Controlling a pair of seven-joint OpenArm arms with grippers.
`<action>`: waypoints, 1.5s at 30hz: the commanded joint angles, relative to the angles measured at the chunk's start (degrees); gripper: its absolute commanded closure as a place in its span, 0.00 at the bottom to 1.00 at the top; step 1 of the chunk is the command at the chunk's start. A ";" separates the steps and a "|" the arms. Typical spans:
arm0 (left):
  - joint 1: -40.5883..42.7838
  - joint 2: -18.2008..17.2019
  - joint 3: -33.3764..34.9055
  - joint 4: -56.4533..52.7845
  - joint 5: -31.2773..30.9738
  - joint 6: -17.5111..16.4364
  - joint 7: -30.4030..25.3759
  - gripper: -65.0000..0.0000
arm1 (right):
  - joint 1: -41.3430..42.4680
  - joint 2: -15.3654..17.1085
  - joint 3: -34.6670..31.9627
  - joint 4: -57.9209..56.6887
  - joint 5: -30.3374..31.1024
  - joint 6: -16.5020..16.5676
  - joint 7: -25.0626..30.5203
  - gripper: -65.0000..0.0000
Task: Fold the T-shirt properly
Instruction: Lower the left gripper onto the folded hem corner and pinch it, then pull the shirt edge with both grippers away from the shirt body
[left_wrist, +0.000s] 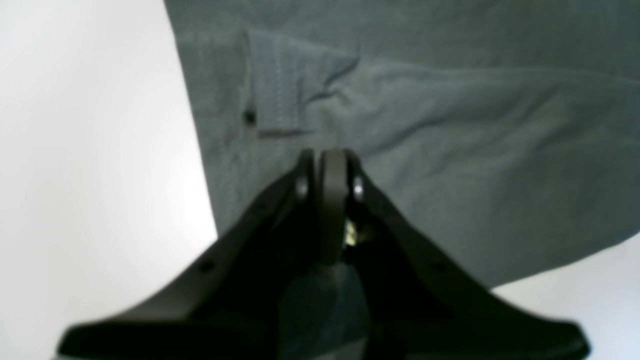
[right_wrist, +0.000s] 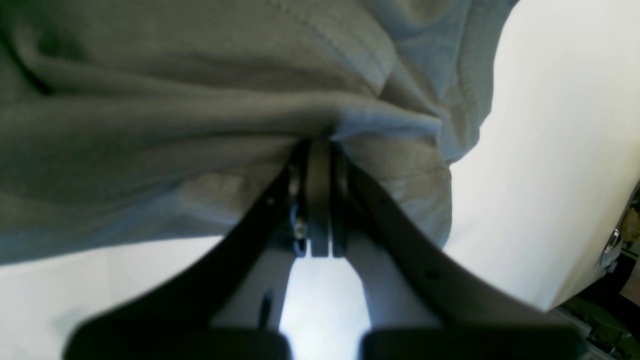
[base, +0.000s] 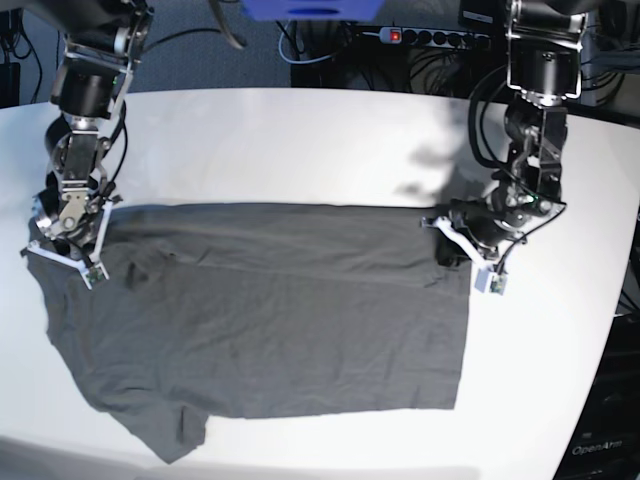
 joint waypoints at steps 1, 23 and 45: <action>-0.98 -0.50 -0.19 0.59 -0.40 -0.31 -1.23 0.95 | -2.96 -1.31 0.04 -1.82 3.17 6.09 -5.33 1.00; -0.10 -2.43 -0.01 -3.63 -0.31 -0.40 -1.05 0.95 | -10.61 -3.51 3.65 6.79 3.17 6.09 -5.51 1.00; 5.26 -6.39 2.63 -3.19 -0.75 -0.40 -1.05 0.95 | -19.05 -4.83 9.98 6.97 3.17 6.09 -1.38 1.00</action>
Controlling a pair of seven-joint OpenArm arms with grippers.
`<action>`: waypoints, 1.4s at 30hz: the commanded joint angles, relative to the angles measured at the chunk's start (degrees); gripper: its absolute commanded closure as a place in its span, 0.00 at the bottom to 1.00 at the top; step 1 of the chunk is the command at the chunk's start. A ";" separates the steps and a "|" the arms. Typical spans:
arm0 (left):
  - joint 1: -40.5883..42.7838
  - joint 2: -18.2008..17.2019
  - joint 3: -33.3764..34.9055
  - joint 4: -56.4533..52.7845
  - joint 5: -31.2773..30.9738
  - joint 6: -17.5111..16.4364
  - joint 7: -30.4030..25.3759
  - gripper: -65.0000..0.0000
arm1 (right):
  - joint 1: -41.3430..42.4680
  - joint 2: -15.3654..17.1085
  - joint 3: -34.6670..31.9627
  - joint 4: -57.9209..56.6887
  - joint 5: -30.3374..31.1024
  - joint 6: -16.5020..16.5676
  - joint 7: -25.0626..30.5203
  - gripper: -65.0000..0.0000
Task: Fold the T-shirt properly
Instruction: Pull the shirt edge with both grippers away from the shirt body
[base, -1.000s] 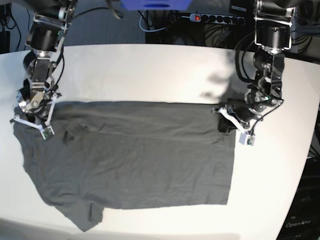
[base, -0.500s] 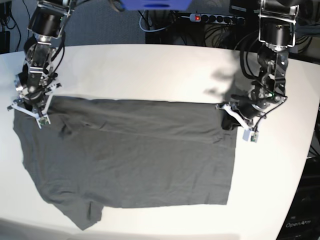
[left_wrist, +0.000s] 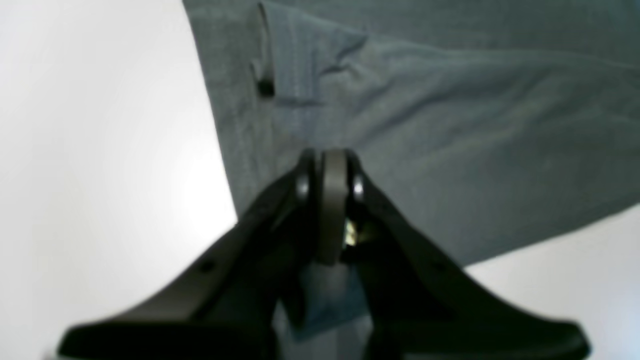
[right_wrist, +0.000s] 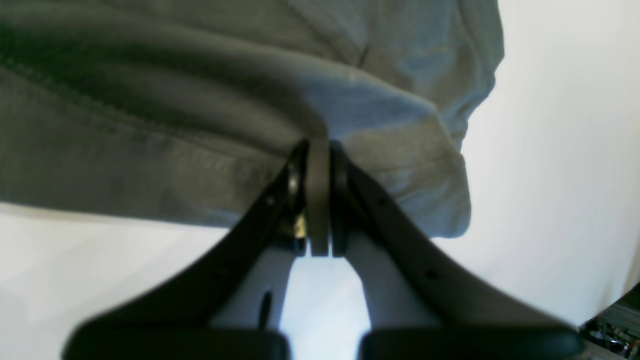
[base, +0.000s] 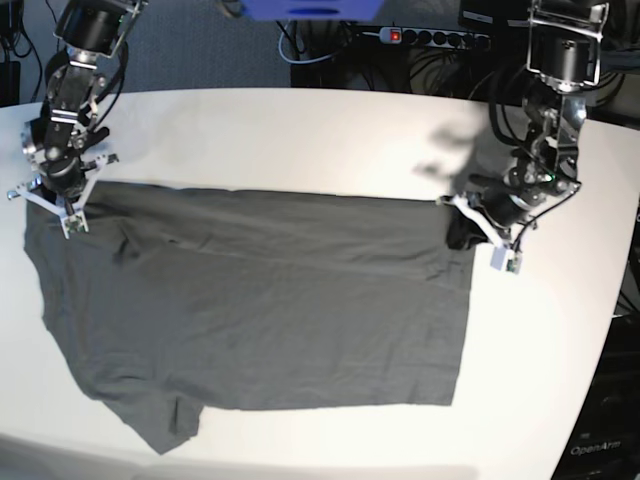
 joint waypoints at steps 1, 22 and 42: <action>1.09 -0.88 0.16 -0.41 3.33 1.83 5.70 0.95 | -4.25 -2.19 0.32 -3.11 -2.08 7.51 -13.50 1.00; 10.59 -2.64 -0.37 7.32 2.45 1.83 10.36 0.95 | -11.46 -4.82 3.31 2.96 -2.08 7.60 -11.75 1.00; 19.90 -3.52 -6.35 12.33 2.37 1.83 11.77 0.95 | -15.50 -6.58 3.13 8.41 -2.08 7.60 -11.75 1.00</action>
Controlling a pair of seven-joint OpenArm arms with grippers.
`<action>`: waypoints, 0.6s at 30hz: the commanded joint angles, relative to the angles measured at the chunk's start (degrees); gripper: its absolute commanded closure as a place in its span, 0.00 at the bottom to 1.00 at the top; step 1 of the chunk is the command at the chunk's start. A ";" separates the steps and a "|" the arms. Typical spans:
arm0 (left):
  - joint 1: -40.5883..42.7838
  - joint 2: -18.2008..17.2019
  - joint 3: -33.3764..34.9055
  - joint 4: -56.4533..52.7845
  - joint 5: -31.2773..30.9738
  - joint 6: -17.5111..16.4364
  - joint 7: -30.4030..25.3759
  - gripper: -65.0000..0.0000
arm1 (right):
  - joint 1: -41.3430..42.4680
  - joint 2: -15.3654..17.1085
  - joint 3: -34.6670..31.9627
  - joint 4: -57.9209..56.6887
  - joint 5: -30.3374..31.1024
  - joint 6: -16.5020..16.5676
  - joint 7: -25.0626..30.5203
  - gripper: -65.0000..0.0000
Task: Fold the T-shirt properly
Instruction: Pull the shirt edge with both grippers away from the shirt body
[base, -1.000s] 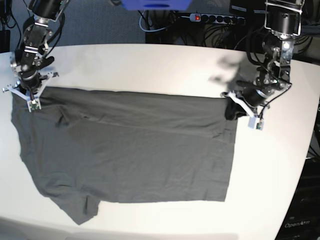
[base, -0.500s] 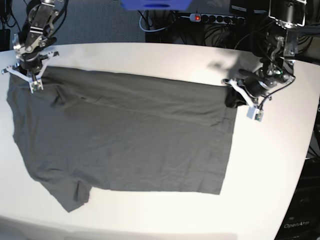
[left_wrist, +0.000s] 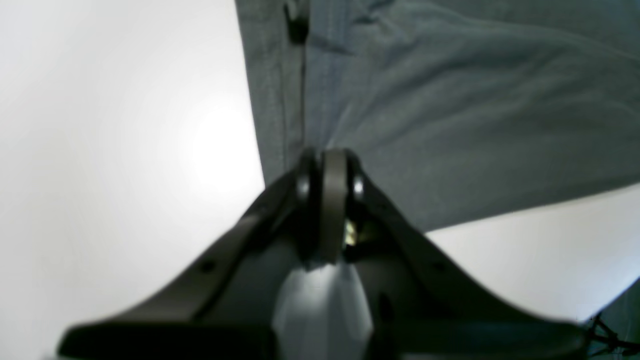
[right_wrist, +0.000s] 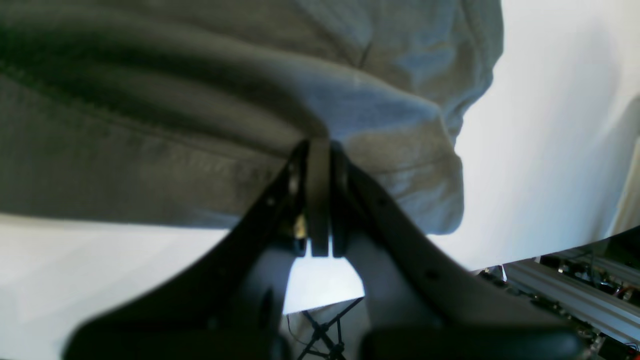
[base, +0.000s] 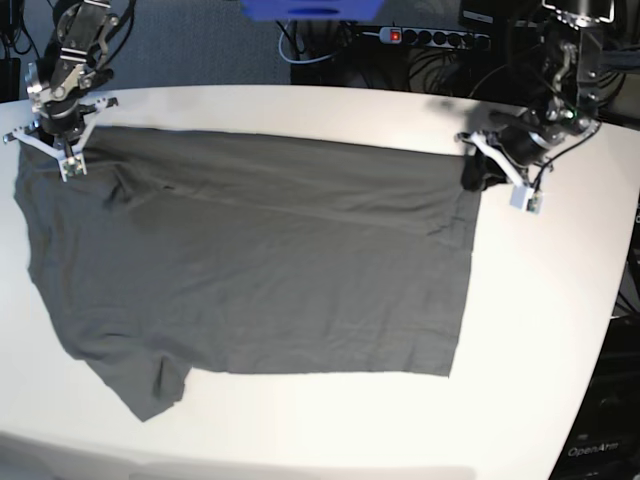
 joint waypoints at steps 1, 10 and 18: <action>2.51 -0.76 0.01 -0.38 5.58 2.64 8.69 0.95 | -3.42 -1.58 -0.13 -2.65 -0.48 7.95 -9.97 1.00; 7.26 -0.76 -1.31 2.52 5.49 2.64 8.69 0.95 | -5.09 -1.67 -0.13 -2.39 -0.40 7.95 -9.97 1.00; 10.07 -0.59 -1.40 2.60 5.23 2.64 8.69 0.95 | -7.20 -3.07 0.05 -2.30 -0.40 7.95 -6.99 1.00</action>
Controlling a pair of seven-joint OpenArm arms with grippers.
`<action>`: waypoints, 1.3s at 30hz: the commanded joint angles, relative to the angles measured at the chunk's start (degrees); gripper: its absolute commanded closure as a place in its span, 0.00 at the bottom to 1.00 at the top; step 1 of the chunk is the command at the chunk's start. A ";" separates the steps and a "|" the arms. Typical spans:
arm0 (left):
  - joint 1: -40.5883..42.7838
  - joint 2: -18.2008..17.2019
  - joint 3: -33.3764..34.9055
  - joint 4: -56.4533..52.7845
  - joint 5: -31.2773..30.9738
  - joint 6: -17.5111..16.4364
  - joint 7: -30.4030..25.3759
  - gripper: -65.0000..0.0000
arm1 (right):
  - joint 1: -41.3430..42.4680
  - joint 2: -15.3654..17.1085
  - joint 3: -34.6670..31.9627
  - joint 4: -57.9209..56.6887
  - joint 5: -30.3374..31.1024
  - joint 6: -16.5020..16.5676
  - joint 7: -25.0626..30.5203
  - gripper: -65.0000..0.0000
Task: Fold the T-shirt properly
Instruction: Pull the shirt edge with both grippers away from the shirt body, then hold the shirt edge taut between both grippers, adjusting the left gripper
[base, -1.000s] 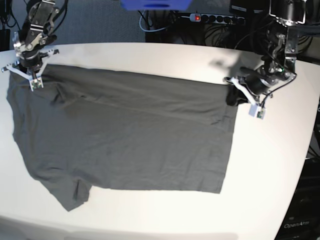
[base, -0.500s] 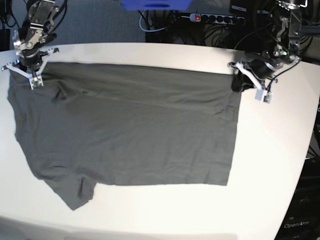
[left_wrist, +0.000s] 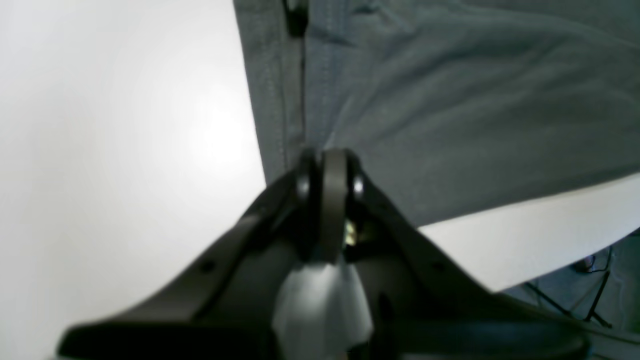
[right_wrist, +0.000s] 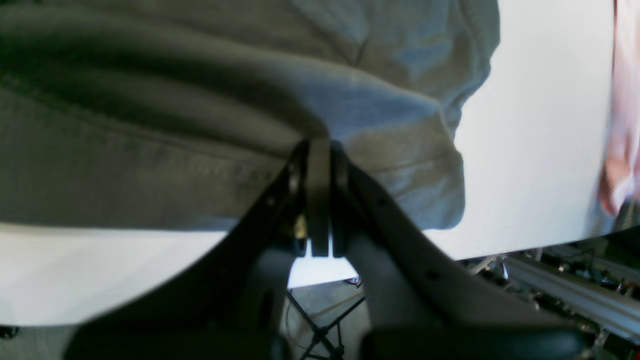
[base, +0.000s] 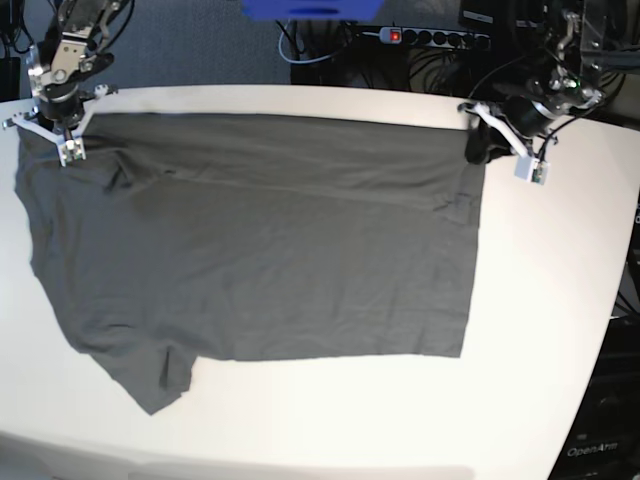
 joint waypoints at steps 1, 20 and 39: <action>2.97 -0.33 0.37 -1.20 5.64 2.24 10.19 0.95 | -3.73 -2.18 -0.12 -2.78 -0.18 9.69 -11.18 1.00; 7.28 -0.15 0.37 1.61 5.64 2.24 10.11 0.95 | -5.57 -3.58 -0.21 -2.78 -0.18 9.69 -9.60 1.00; 7.89 0.03 0.37 1.61 5.64 2.24 9.84 0.95 | -5.49 -5.17 1.02 -3.22 -0.18 9.69 -8.28 1.00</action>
